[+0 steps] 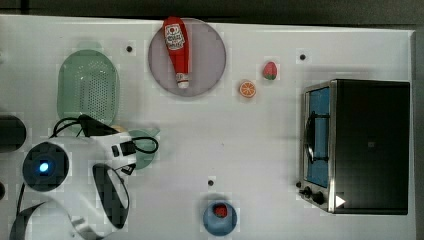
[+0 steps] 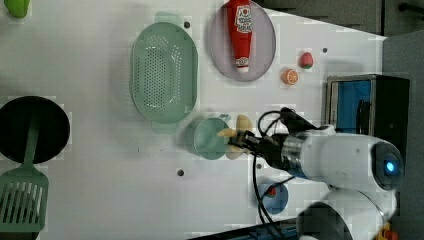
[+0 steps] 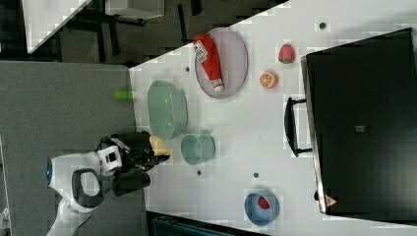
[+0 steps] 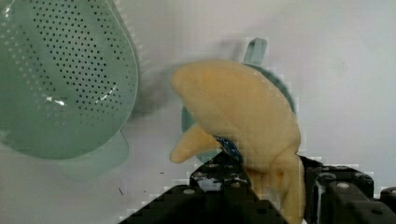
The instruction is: Pick Banana and place it in mug.
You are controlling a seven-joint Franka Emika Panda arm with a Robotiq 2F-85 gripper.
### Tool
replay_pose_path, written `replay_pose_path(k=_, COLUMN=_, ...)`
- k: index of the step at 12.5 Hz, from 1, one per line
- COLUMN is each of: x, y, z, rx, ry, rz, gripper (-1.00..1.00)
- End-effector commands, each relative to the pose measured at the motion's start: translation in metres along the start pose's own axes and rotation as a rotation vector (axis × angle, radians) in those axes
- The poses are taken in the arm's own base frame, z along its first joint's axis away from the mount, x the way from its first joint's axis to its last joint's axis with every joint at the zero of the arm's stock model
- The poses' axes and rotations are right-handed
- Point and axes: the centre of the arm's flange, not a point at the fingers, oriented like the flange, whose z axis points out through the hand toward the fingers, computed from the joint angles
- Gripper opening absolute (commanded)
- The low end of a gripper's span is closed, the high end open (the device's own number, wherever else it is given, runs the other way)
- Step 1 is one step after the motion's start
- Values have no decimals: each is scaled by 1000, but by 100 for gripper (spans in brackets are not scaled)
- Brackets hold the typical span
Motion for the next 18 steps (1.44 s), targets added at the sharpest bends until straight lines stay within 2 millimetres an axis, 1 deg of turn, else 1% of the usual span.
replay_pose_path(k=1, x=9, y=1, z=19, rx=4, ry=-4, rz=77, gripper=-37)
replay_pose_path(k=3, x=13, y=0, z=34, rx=15, ry=-13, rz=92, gripper=-33)
replay_pose_path(k=4, x=15, y=-2, z=35, rx=37, ry=-5, rz=94, gripper=-15)
replay_pose_path(k=5, x=15, y=-3, z=37, rx=44, ry=-3, rz=93, gripper=7)
replay_pose_path(k=6, x=13, y=-2, z=40, rx=39, ry=-8, rz=92, gripper=29)
replay_pose_path(k=8, x=17, y=0, z=39, rx=41, ry=-5, rz=103, gripper=74)
replay_pose_path(k=9, x=17, y=2, z=41, rx=36, ry=-8, rz=106, gripper=100)
replay_pose_path(k=10, x=21, y=2, z=38, rx=44, ry=-2, rz=111, gripper=100)
replay_pose_path(k=11, x=27, y=2, z=30, rx=58, ry=10, rz=123, gripper=100)
replay_pose_path(k=13, x=48, y=9, z=-2, rx=85, ry=50, rz=163, gripper=100)
replay_pose_path(k=14, x=60, y=18, z=-23, rx=73, ry=60, rz=191, gripper=100)
replay_pose_path(k=16, x=84, y=45, z=-74, rx=33, ry=67, rz=243, gripper=100)
replay_pose_path(k=18, x=112, y=83, z=-131, rx=19, ry=71, rz=330, gripper=100)
